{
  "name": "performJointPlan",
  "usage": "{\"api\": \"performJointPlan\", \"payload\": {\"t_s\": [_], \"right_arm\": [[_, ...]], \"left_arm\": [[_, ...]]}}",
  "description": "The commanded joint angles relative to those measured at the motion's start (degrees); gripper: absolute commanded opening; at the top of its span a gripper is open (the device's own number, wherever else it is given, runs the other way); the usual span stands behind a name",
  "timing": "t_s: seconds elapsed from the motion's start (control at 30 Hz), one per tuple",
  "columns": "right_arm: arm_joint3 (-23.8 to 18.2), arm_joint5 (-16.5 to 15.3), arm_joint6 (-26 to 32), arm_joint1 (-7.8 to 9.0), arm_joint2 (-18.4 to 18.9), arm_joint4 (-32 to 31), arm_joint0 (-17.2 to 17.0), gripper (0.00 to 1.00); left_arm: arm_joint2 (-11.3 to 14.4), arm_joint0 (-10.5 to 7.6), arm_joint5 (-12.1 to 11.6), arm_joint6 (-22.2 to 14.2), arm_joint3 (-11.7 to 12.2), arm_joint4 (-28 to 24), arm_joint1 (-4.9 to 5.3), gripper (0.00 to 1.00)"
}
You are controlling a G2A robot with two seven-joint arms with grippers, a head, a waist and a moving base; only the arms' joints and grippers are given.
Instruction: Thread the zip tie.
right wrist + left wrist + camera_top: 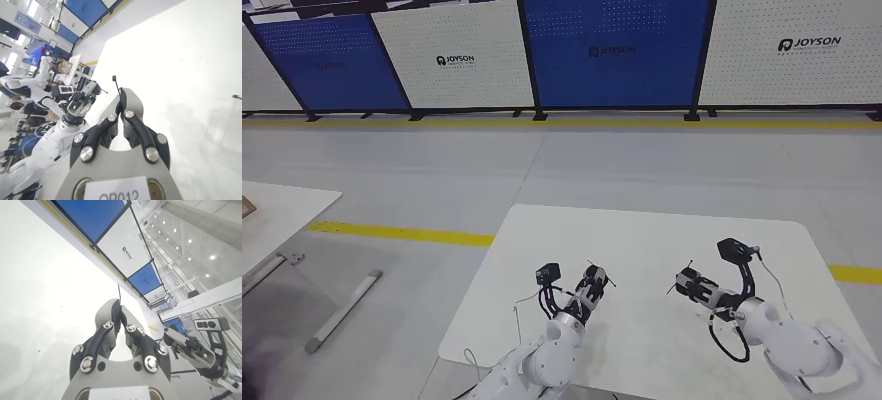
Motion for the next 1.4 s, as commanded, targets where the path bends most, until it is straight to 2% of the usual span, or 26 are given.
{"api": "performJointPlan", "payload": {"t_s": [0.0, 0.57, 0.6, 0.8, 0.93, 1.0, 1.37], "right_arm": [[0.0, -0.1, 0.1, 0.01, 0.0, 0.1, 0.0, 0.0], [0.0, -0.1, 0.1, 0.01, 0.0, 0.1, 0.0, 0.0], [-0.2, -0.5, -0.9, -0.04, 0.2, 0.2, -0.4, 0.0], [-4.1, -5.5, -11.3, 0.32, 3.6, -1.5, -8.4, 0.0], [-5.7, -7.7, -17.4, -0.04, 3.5, -3.0, -12.2, 0.0], [-4.6, -9.5, -19.6, -0.8, 2.1, -1.5, -12.6, 0.0], [-4.6, -9.5, -19.6, -0.8, 2.1, -1.5, -12.6, 0.0]], "left_arm": [[0.0, 0.0, 0.0, 0.0, 0.0, 0.0, 0.0, 0.0], [0.0, 0.0, 0.0, 0.0, 0.0, 0.0, 0.0, 0.0], [0.0, 0.0, 0.0, 0.0, 0.0, 0.0, 0.0, 0.0], [0.0, 0.0, 0.0, 0.0, 0.0, 0.0, 0.0, 0.0], [0.0, 0.0, 0.0, 0.0, 0.0, 0.0, 0.0, 0.0], [0.0, 0.0, 0.0, 0.0, 0.0, 0.0, 0.0, 0.0], [0.0, 0.0, 0.0, 0.0, 0.0, 0.0, 0.0, 0.0]]}}
